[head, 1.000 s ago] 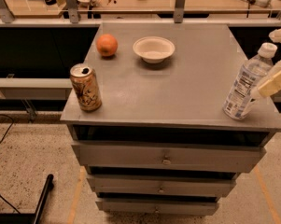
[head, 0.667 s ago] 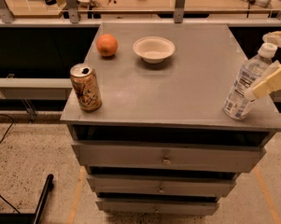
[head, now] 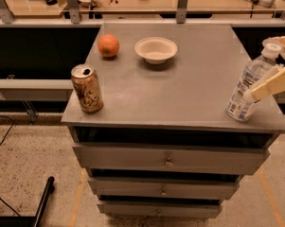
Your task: Move blue plastic bottle near orange can
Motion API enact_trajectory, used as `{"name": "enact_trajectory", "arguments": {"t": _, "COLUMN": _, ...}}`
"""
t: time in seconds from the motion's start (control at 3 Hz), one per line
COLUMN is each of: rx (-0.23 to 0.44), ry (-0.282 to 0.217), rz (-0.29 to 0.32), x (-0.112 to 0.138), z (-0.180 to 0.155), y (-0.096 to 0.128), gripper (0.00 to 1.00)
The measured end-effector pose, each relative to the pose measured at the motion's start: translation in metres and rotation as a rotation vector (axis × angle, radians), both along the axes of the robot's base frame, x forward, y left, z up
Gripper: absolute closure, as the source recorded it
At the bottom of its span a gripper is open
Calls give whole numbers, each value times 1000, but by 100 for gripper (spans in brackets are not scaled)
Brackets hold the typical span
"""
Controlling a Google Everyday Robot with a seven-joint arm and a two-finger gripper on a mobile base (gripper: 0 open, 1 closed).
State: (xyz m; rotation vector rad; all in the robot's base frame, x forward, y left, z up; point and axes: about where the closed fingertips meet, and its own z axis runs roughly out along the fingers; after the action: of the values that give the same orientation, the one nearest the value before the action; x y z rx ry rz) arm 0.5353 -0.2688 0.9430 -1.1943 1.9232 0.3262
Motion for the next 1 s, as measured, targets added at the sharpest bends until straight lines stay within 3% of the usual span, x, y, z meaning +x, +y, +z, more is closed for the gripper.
{"name": "enact_trajectory", "arguments": {"t": 0.33, "rx": 43, "ry": -4, "rz": -2, "x": 1, "z": -2, "y": -1, "gripper": 0}}
{"name": "enact_trajectory", "arguments": {"t": 0.67, "rx": 82, "ry": -6, "rz": -8, "x": 1, "z": -5, "y": -4, "gripper": 11}}
{"name": "enact_trajectory", "arguments": {"t": 1.0, "rx": 108, "ry": -5, "rz": -22, "x": 2, "z": -9, "y": -7, "gripper": 30}}
